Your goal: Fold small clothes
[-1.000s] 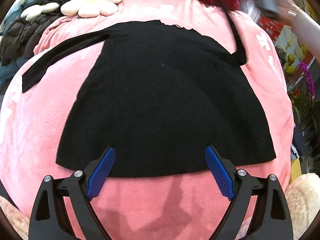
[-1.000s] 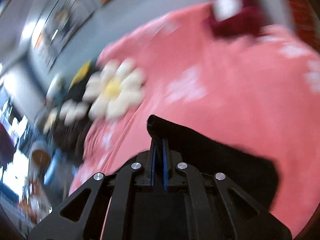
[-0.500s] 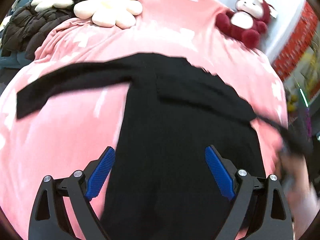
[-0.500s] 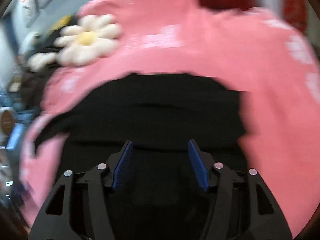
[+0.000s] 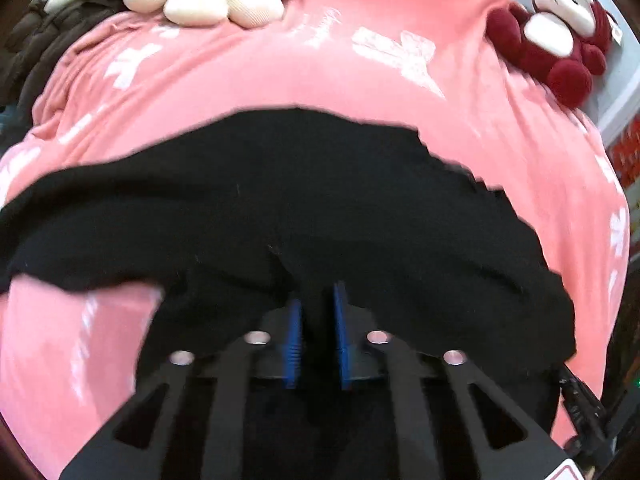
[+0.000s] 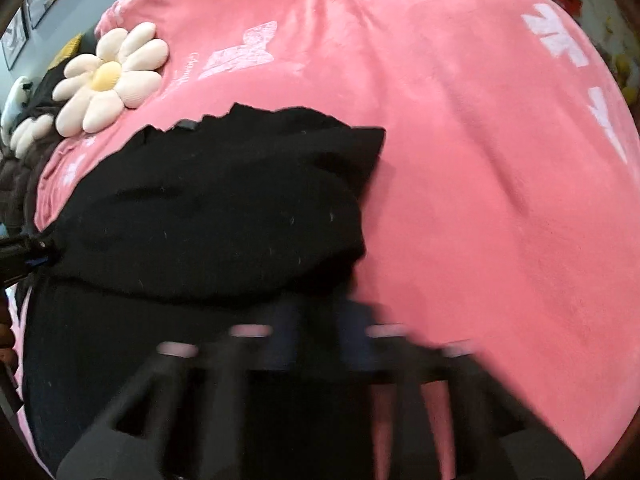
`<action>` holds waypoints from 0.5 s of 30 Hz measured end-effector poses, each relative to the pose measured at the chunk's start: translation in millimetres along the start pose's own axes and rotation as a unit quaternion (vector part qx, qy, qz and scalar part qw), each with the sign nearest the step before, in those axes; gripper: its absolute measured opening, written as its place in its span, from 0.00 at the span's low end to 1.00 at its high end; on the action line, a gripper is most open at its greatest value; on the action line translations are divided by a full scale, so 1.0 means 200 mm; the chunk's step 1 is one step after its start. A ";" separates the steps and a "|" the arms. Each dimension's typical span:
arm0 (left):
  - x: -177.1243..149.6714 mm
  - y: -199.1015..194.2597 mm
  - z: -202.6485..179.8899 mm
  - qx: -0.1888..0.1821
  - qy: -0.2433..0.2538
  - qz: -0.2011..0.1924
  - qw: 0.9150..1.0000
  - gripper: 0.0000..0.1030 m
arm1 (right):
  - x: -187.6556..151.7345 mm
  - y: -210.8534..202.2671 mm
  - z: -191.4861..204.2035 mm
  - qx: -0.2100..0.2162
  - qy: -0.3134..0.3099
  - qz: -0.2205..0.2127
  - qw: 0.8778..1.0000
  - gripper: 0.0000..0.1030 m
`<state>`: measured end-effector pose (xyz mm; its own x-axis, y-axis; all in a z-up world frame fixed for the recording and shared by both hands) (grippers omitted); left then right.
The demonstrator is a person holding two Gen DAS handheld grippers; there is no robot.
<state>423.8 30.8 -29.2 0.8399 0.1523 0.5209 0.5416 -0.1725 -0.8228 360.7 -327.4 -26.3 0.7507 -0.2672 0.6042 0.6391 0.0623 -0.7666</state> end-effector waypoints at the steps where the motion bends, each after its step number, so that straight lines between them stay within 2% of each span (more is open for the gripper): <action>1: 0.02 -0.01 0.03 0.007 -0.005 -0.004 1.000 0.05 | 0.03 -0.01 -0.07 -0.002 0.016 -0.012 1.000 0.04; 2: 0.03 0.00 0.06 0.016 -0.009 -0.004 1.000 0.05 | 0.04 0.00 -0.16 -0.011 0.034 -0.012 0.999 0.03; 3: 0.02 0.01 0.08 0.024 -0.011 -0.001 1.000 0.05 | 0.01 0.05 -0.27 -0.063 0.044 0.000 0.997 0.01; 4: 0.01 0.03 0.11 0.036 -0.009 0.003 0.999 0.05 | -0.02 0.09 -0.35 -0.089 0.054 0.015 0.994 0.01; 5: 0.00 0.03 0.13 0.035 -0.006 0.000 0.999 0.07 | -0.05 0.11 -0.44 -0.086 0.079 0.031 0.993 0.01; 6: 0.00 0.02 0.14 0.035 0.001 -0.004 0.999 0.08 | -0.06 0.06 -0.49 -0.066 0.110 0.019 0.992 0.01; 7: -0.01 0.01 0.13 0.041 0.015 -0.007 0.999 0.09 | -0.06 0.01 -0.49 -0.060 0.113 0.010 0.992 0.01; 9: -0.01 0.00 0.11 0.048 0.028 -0.011 0.998 0.09 | -0.05 -0.09 -0.40 -0.030 0.088 -0.013 0.996 0.05; 11: -0.02 -0.02 0.11 0.026 0.020 -0.013 0.999 0.12 | -0.04 -0.10 -0.26 -0.006 0.046 -0.008 0.999 0.10; 12: -0.03 -0.02 0.11 0.014 0.013 -0.009 1.000 0.30 | -0.03 -0.08 -0.20 0.002 0.025 -0.005 1.000 0.19; 13: -0.03 -0.02 0.09 0.000 0.006 -0.005 1.000 0.41 | -0.03 -0.04 -0.12 0.003 0.004 -0.003 1.000 0.31; 14: -0.04 -0.02 0.07 -0.010 0.005 -0.004 1.000 0.55 | -0.01 -0.01 -0.09 -0.001 -0.008 0.000 1.000 0.38; 15: -0.04 -0.02 0.04 -0.009 0.011 -0.002 1.000 0.57 | -0.01 0.05 -0.04 -0.010 -0.023 0.006 1.000 0.43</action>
<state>414.8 38.2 -32.8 0.8386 0.1321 0.5284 0.5446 -0.1893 -0.8170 364.1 -333.5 -36.6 0.7658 -0.2222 0.6035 0.6265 0.0461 -0.7781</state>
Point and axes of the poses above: each gripper's, at about its wrist camera, not at the fingertips, and y roughly the way its jaws point, z to its left, x to its top, the point moved 3 cm from there along y, roughly the way its jaws point, and after that the axes turned 7 degrees about y, right-handed, at the moved point
